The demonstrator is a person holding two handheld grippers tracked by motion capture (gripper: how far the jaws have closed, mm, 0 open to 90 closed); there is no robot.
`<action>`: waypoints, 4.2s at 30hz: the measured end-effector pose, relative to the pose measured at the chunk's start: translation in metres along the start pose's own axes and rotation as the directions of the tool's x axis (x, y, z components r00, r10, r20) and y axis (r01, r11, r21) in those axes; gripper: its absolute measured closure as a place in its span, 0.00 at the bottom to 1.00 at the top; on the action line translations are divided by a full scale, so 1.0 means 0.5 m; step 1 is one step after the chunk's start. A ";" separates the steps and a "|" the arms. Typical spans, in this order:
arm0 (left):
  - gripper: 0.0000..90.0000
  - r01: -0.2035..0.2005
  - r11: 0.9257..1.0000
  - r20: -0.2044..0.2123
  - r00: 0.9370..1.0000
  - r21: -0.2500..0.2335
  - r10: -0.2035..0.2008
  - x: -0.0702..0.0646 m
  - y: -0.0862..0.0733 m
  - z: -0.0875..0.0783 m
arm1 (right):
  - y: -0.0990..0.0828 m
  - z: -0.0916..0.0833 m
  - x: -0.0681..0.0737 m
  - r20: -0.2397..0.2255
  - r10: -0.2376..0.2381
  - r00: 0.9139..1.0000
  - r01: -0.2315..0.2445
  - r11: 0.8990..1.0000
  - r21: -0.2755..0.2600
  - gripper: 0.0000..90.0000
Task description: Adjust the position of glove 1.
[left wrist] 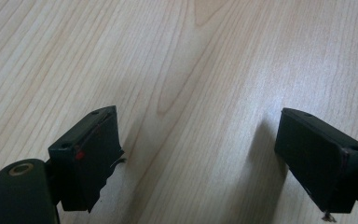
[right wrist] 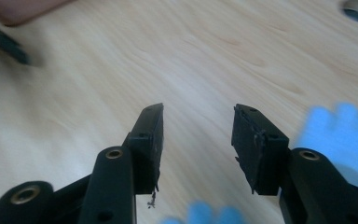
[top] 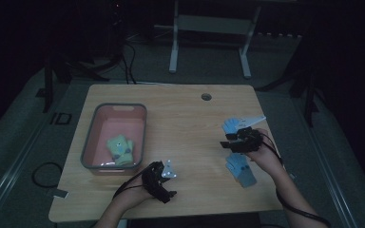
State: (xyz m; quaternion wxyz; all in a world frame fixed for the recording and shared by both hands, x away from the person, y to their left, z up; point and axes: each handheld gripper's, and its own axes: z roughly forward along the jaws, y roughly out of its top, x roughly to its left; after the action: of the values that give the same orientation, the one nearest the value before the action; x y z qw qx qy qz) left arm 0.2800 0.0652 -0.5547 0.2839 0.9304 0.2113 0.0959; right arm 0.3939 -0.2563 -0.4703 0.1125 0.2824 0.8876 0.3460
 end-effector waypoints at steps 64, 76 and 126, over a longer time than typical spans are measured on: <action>0.16 -0.019 0.996 -0.009 1.000 -0.088 0.019 0.002 -0.033 -0.010 | 0.052 -0.010 0.013 0.244 0.190 0.951 -0.182 0.982 -0.056 0.92; 0.16 -0.028 0.995 -0.013 1.000 -0.091 0.027 0.001 -0.033 -0.010 | 0.072 -0.024 0.176 0.214 0.175 0.961 -0.156 0.982 -0.102 0.92; 0.16 -0.048 0.994 0.000 0.999 -0.096 0.048 0.001 -0.035 -0.009 | -0.096 -0.023 0.107 0.078 0.055 0.995 -0.055 0.998 -0.009 0.72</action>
State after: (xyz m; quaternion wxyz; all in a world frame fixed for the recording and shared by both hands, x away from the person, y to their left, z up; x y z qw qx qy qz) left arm 0.2733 0.0806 -0.5608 0.3260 0.9206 0.1838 0.1114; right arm 0.3255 -0.2608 -0.4946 0.1385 0.3197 0.8732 0.3407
